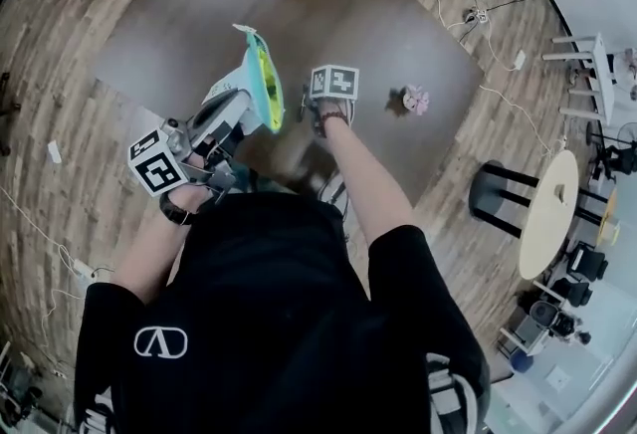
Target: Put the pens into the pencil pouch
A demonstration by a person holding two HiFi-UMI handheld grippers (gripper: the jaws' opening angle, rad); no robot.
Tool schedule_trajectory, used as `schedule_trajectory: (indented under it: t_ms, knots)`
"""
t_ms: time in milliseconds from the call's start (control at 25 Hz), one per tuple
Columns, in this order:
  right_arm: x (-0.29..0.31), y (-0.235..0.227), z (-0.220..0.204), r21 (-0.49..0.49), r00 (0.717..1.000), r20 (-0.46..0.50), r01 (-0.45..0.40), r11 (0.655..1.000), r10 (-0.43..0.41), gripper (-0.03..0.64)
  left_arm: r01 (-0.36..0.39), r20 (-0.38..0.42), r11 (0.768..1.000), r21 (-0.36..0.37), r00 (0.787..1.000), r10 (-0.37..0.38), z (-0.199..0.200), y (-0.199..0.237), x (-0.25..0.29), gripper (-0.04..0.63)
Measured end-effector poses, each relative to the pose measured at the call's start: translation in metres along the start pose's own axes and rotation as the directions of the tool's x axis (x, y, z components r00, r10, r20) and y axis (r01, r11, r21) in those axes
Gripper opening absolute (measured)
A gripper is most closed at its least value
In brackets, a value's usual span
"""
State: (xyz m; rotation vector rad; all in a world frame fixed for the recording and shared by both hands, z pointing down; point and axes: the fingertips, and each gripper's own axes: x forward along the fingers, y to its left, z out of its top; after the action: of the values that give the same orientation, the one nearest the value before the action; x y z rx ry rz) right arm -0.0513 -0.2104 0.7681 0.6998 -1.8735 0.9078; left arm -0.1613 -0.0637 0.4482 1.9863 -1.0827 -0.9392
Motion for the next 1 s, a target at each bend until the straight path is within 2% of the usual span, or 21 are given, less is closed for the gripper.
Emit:
schedule_trajectory:
  t_ms: [120, 360, 400, 520, 600, 800, 1000]
  knots:
    - [0.025, -0.007, -0.017, 0.040, 0.996, -0.091, 0.014, 0.999, -0.010, 0.178, -0.019, 0.015, 1.000, -0.003, 1.000, 0.019, 0.002, 0.006, -0.008, 0.005]
    - [0.053, -0.033, -0.036, 0.110, 0.979, -0.201, 0.055, 0.992, -0.032, 0.163, -0.057, 0.040, 0.998, -0.007, 0.998, 0.057, 0.001, 0.016, -0.014, 0.005]
    - [0.055, -0.037, -0.038, 0.110, 0.976, -0.213, 0.071, 0.991, -0.046, 0.147, -0.061, 0.043, 0.998, -0.007, 0.997, 0.061, 0.001, 0.017, -0.015, 0.005]
    - [0.052, -0.048, -0.041, 0.054, 0.964, -0.242, 0.129, 0.990, -0.113, 0.046, -0.068, 0.045, 0.998, -0.009, 0.997, 0.068, 0.000, 0.017, -0.015, 0.005]
    - [0.050, -0.049, -0.042, 0.032, 0.961, -0.247, 0.134, 0.991, -0.122, 0.041, -0.070, 0.043, 0.998, -0.007, 0.997, 0.070, -0.001, 0.016, -0.016, 0.005]
    - [0.039, -0.039, -0.031, 0.021, 0.980, -0.181, 0.094, 0.995, -0.089, 0.040, -0.062, 0.035, 0.998, -0.003, 0.997, 0.062, 0.002, 0.015, -0.018, 0.005]
    - [-0.010, -0.019, 0.025, 0.017, 0.999, 0.025, 0.027, 0.999, -0.027, 0.040, -0.028, 0.016, 1.000, 0.005, 0.999, 0.028, 0.003, 0.008, -0.010, 0.005]
